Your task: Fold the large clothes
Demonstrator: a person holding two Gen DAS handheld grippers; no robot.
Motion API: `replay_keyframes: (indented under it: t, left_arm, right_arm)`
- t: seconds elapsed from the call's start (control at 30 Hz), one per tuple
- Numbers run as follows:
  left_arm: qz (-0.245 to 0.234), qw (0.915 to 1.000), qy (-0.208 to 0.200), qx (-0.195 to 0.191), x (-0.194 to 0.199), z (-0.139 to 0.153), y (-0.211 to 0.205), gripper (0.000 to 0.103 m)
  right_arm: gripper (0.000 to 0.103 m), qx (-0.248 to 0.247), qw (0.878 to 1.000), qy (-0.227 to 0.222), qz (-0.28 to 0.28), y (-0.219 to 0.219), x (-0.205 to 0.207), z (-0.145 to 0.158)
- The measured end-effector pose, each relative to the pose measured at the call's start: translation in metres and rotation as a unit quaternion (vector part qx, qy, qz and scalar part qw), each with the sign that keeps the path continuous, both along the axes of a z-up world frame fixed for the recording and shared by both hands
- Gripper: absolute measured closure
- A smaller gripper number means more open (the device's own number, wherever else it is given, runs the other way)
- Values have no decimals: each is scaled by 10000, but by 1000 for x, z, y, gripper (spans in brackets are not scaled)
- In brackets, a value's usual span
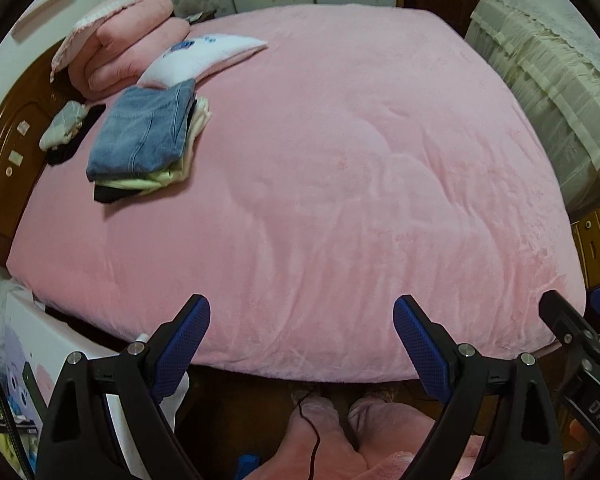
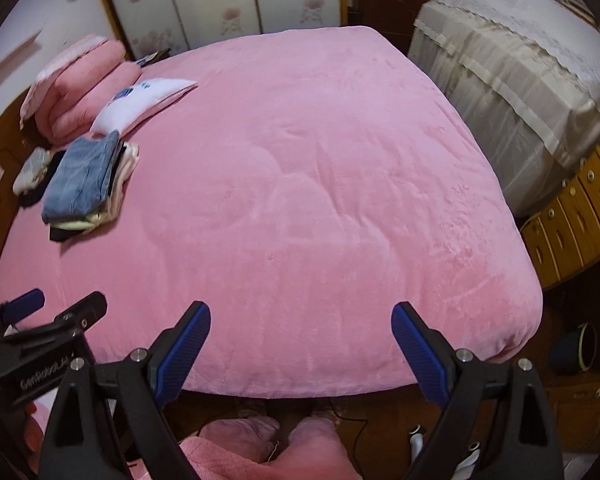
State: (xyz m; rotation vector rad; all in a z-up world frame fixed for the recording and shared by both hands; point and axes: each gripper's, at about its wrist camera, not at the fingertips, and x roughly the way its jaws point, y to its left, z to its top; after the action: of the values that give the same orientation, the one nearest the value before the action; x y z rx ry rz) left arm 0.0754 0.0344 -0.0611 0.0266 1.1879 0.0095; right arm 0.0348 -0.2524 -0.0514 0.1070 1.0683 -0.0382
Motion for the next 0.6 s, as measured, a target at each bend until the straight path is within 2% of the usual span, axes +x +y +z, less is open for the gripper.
replay_keyframes:
  t: [0.2,0.3,0.6]
  left_arm:
    - [-181,9993,-323,33,-6,13,-2,11]
    - [-261,9986,-469,31,-9,18,-4,5]
    - [-263,9987,-417,-109,-14,19,-4,3]
  right_arm:
    - [10,-64,10000,4,23,3,-1,-1]
    - [10,-100,9999,10,89,5,-2,-2]
    - [9,-79,9999,-26,67,7,-9,1]
